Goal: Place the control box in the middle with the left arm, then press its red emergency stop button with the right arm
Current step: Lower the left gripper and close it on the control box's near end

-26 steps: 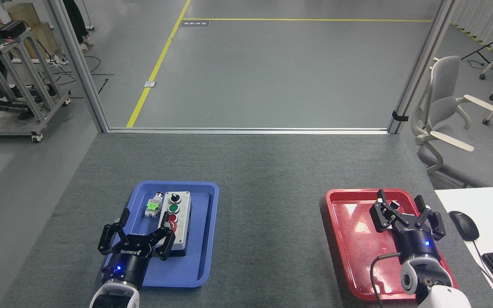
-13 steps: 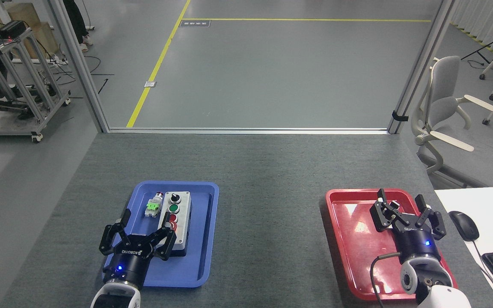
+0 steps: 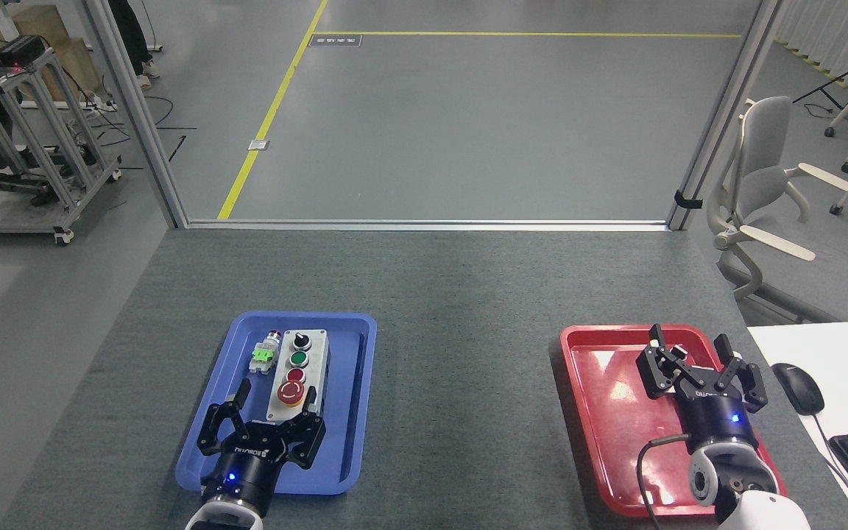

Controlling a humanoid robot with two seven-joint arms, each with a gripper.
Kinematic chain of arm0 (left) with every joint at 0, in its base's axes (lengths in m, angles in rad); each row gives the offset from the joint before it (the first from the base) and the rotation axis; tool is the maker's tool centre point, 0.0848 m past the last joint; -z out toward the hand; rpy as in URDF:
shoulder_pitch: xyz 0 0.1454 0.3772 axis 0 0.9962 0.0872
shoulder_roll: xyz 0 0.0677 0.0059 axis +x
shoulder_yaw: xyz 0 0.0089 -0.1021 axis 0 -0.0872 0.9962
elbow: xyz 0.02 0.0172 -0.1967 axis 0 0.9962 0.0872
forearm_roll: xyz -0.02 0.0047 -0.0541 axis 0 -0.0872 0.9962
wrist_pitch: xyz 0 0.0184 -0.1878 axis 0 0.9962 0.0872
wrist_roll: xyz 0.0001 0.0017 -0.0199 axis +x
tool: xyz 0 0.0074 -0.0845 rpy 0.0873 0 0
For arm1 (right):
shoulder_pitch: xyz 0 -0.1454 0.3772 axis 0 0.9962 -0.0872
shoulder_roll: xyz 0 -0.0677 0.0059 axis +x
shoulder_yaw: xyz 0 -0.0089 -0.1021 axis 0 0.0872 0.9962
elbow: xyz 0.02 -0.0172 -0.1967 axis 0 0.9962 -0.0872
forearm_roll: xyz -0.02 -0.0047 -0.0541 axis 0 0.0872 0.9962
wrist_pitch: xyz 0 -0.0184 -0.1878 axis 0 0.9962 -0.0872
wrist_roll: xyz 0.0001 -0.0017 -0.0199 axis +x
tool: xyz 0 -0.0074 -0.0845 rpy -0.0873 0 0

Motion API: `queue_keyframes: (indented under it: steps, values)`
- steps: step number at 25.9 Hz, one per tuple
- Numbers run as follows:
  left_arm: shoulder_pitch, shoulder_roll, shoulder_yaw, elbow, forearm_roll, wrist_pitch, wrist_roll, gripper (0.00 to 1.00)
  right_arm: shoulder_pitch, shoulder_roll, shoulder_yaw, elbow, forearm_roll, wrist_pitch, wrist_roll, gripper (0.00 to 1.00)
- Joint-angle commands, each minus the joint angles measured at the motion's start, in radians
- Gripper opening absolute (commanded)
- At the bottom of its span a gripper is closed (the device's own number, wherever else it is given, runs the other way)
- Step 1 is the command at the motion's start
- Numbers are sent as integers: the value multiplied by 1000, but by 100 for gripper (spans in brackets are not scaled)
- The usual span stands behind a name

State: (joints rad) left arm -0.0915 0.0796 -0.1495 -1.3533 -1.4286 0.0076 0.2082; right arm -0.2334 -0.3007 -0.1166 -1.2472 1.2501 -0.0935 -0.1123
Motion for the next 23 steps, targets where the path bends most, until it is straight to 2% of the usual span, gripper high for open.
queue_keyframes:
  steps: [1,4,11,23]
  values:
    - [-5,-7,-32,42,-4,29,7,99,2,0,0,0,-1,0,0,99]
    - [-5,-6,-65,56,-4,78,8,99,2,0,0,0,0,1,-1,99]
    - [-11,-12,-79,102,-1,115,20,99,2,2,0,-1,-1,0,-1,99]
    - [-79,-35,-79,237,4,124,25,98,3,2,0,0,0,1,-1,99]
